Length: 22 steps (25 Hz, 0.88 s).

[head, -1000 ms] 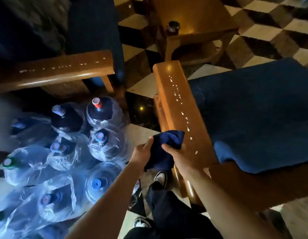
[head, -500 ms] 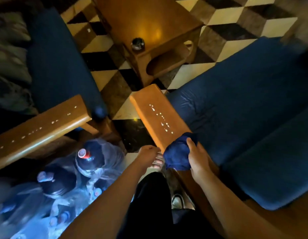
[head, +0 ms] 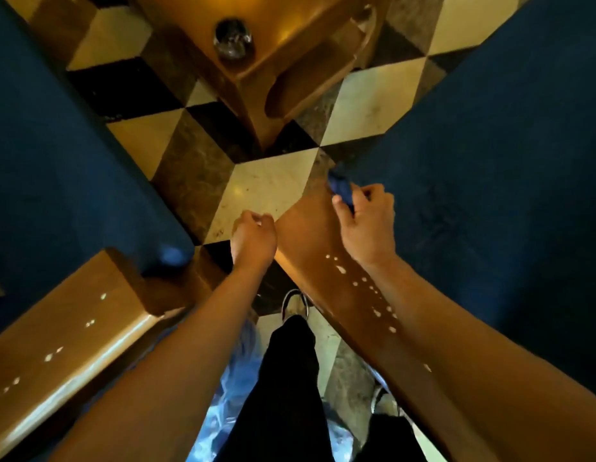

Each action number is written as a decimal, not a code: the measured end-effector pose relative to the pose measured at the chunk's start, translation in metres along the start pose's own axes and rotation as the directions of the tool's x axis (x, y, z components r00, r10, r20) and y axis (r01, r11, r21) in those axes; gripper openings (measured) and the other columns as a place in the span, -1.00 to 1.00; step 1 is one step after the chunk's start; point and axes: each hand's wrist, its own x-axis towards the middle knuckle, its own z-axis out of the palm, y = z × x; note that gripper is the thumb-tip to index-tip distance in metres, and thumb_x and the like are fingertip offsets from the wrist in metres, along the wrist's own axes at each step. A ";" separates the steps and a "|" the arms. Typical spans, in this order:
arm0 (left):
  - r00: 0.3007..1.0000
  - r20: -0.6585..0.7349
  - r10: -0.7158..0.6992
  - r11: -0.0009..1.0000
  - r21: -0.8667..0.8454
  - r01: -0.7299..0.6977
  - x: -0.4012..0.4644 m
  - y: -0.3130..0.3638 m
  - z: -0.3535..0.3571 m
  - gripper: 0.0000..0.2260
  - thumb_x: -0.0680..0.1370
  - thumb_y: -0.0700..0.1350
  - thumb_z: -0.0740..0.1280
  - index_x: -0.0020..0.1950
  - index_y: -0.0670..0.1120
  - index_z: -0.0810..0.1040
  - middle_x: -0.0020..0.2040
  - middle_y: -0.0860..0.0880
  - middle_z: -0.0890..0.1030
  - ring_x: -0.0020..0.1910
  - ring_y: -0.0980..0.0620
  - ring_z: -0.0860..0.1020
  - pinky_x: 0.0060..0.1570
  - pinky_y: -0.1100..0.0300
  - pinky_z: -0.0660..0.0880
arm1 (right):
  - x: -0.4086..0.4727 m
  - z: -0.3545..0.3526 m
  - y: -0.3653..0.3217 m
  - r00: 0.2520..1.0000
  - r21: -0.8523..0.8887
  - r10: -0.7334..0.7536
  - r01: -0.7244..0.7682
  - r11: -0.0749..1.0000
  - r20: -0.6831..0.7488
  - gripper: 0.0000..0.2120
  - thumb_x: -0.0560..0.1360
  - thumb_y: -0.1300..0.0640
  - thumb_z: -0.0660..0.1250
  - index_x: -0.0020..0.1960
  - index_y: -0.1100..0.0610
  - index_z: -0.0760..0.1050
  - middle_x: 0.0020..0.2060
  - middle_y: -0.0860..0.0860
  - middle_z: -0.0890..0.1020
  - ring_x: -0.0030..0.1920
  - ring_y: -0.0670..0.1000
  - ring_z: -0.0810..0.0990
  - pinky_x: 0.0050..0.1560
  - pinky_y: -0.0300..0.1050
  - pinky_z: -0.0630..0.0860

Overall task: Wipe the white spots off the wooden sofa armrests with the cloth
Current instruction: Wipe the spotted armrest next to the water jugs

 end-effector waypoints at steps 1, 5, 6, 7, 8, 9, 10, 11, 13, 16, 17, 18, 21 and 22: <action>1.000 0.013 0.021 0.999 0.038 -0.021 0.017 0.000 0.002 -0.71 0.64 0.08 0.20 0.20 -0.08 0.53 0.21 -0.15 0.57 0.04 -0.14 0.54 -0.08 0.11 0.35 | 0.002 0.017 0.002 0.993 -0.109 -0.028 0.040 0.993 0.111 -0.55 0.62 -0.22 0.22 0.32 0.05 0.55 0.19 0.18 0.49 0.21 0.23 0.44 0.16 0.13 0.42; 0.984 0.164 0.069 0.997 0.028 -0.075 0.049 -0.009 0.019 -0.65 0.66 0.09 0.20 0.26 -0.11 0.58 0.26 -0.16 0.60 0.20 -0.17 0.56 0.04 0.10 0.38 | 0.008 0.048 0.007 0.999 -0.240 -0.033 0.033 0.970 0.003 -0.43 0.52 -0.39 0.15 0.35 -0.08 0.52 0.24 0.13 0.47 0.29 0.22 0.40 0.31 0.22 0.37; 0.981 0.186 0.064 0.998 -0.013 -0.063 0.050 -0.013 0.023 -0.65 0.66 0.10 0.19 0.17 -0.12 0.63 0.16 -0.16 0.65 0.14 -0.18 0.59 -0.02 0.09 0.40 | 0.013 0.053 0.004 1.000 -0.246 -0.004 0.000 0.969 -0.015 -0.36 0.52 -0.41 0.13 0.45 -0.05 0.43 0.34 0.17 0.44 0.37 0.27 0.37 0.38 0.28 0.34; 0.979 0.195 0.055 0.998 -0.053 -0.046 0.048 -0.017 0.026 -0.64 0.66 0.11 0.19 0.05 -0.11 0.66 0.04 -0.16 0.67 0.05 -0.18 0.61 -0.09 0.08 0.42 | 0.017 0.057 0.001 0.999 -0.276 0.028 -0.015 0.961 0.042 -0.24 0.51 -0.43 0.09 0.56 -0.01 0.27 0.45 0.22 0.36 0.46 0.32 0.31 0.45 0.31 0.29; 0.980 0.194 0.035 0.996 -0.084 -0.019 0.043 -0.020 0.029 -0.63 0.65 0.13 0.19 -0.05 -0.09 0.66 -0.08 -0.13 0.66 -0.03 -0.17 0.62 -0.16 0.09 0.42 | 0.021 0.061 -0.001 0.992 -0.330 0.053 -0.011 0.944 0.117 -0.15 0.51 -0.46 0.06 0.62 0.04 0.12 0.53 0.25 0.27 0.51 0.34 0.25 0.47 0.32 0.25; 0.983 0.186 0.001 0.993 -0.114 0.021 0.039 -0.023 0.029 -0.63 0.64 0.15 0.19 -0.12 -0.04 0.66 -0.14 -0.09 0.65 -0.08 -0.12 0.61 -0.21 0.11 0.40 | 0.024 0.067 -0.003 0.983 -0.383 0.070 0.000 0.924 0.168 -0.11 0.51 -0.47 0.05 0.64 0.07 0.03 0.57 0.25 0.22 0.52 0.35 0.23 0.47 0.31 0.25; 0.984 0.174 -0.036 0.986 -0.155 0.063 0.038 -0.026 0.029 -0.63 0.63 0.17 0.20 -0.17 0.01 0.66 -0.16 -0.05 0.65 -0.11 -0.07 0.61 -0.23 0.12 0.40 | 0.031 0.072 -0.007 0.980 -0.407 0.077 0.004 0.913 0.183 -0.12 0.53 -0.47 0.04 0.64 0.08 0.02 0.57 0.24 0.22 0.50 0.35 0.28 0.43 0.31 0.29; 0.984 0.166 -0.059 0.975 -0.203 0.092 0.037 -0.028 0.028 -0.62 0.63 0.19 0.20 -0.21 0.04 0.67 -0.15 -0.02 0.67 -0.12 -0.02 0.61 -0.22 0.13 0.40 | 0.040 0.073 -0.011 0.980 -0.409 0.081 0.000 0.912 0.181 -0.16 0.54 -0.45 0.03 0.61 0.09 0.10 0.54 0.23 0.28 0.44 0.35 0.35 0.37 0.31 0.36; 0.982 0.171 -0.075 0.947 -0.296 0.124 0.038 -0.032 0.026 -0.59 0.63 0.18 0.20 -0.27 0.04 0.68 -0.16 0.00 0.72 -0.13 0.02 0.63 -0.19 0.14 0.45 | 0.061 0.072 -0.022 0.981 -0.380 0.095 -0.023 0.925 0.172 -0.29 0.58 -0.39 0.02 0.45 0.12 0.37 0.40 0.20 0.44 0.30 0.33 0.47 0.23 0.27 0.44; 0.955 0.243 -0.172 0.860 -0.435 0.265 0.041 -0.039 0.026 -0.59 0.66 0.11 0.19 -0.20 -0.04 0.69 -0.15 -0.07 0.75 -0.08 -0.08 0.69 -0.03 0.03 0.61 | 0.060 0.078 -0.038 0.981 -0.450 0.016 0.075 0.890 0.195 -0.42 0.62 -0.29 0.01 0.26 0.11 0.56 0.36 0.15 0.50 0.40 0.33 0.37 0.35 0.27 0.32; 0.927 0.307 -0.217 0.789 -0.504 0.352 0.042 -0.043 0.023 -0.59 0.68 0.10 0.18 -0.13 -0.09 0.68 -0.12 -0.11 0.74 -0.06 -0.10 0.70 0.00 0.00 0.62 | 0.047 0.083 -0.040 0.970 -0.483 -0.065 0.174 0.858 0.235 -0.45 0.63 -0.26 0.02 0.28 0.08 0.56 0.43 0.13 0.47 0.49 0.33 0.26 0.45 0.32 0.20; 0.894 0.376 -0.243 0.698 -0.573 0.430 0.043 -0.048 0.020 -0.58 0.69 0.11 0.15 -0.06 -0.14 0.65 -0.10 -0.14 0.73 -0.06 -0.11 0.70 0.00 -0.02 0.61 | 0.031 0.088 -0.043 0.948 -0.482 -0.149 0.274 0.832 0.281 -0.47 0.64 -0.24 0.01 0.35 0.05 0.53 0.50 0.10 0.41 0.56 0.31 0.16 0.51 0.37 0.06; 0.851 0.462 -0.250 0.569 -0.641 0.515 0.051 -0.060 0.010 -0.55 0.71 0.15 0.07 0.03 -0.16 0.59 -0.11 -0.13 0.69 -0.08 -0.09 0.66 -0.03 -0.01 0.55 | -0.013 0.096 -0.043 0.875 -0.413 -0.339 0.467 0.782 0.347 -0.43 0.66 -0.20 -0.01 0.58 0.03 0.29 0.60 0.04 0.26 0.63 0.29 -0.01 0.54 0.39 -0.07; 0.862 0.443 -0.245 0.589 -0.638 0.495 0.050 -0.061 0.008 -0.57 0.70 0.14 0.09 0.01 -0.14 0.59 -0.14 -0.12 0.69 -0.12 -0.08 0.66 -0.06 0.01 0.56 | -0.024 0.098 -0.040 0.830 -0.398 -0.409 0.545 0.738 0.380 -0.43 0.66 -0.19 0.02 0.60 0.03 0.24 0.62 0.03 0.22 0.63 0.30 -0.03 0.54 0.40 -0.06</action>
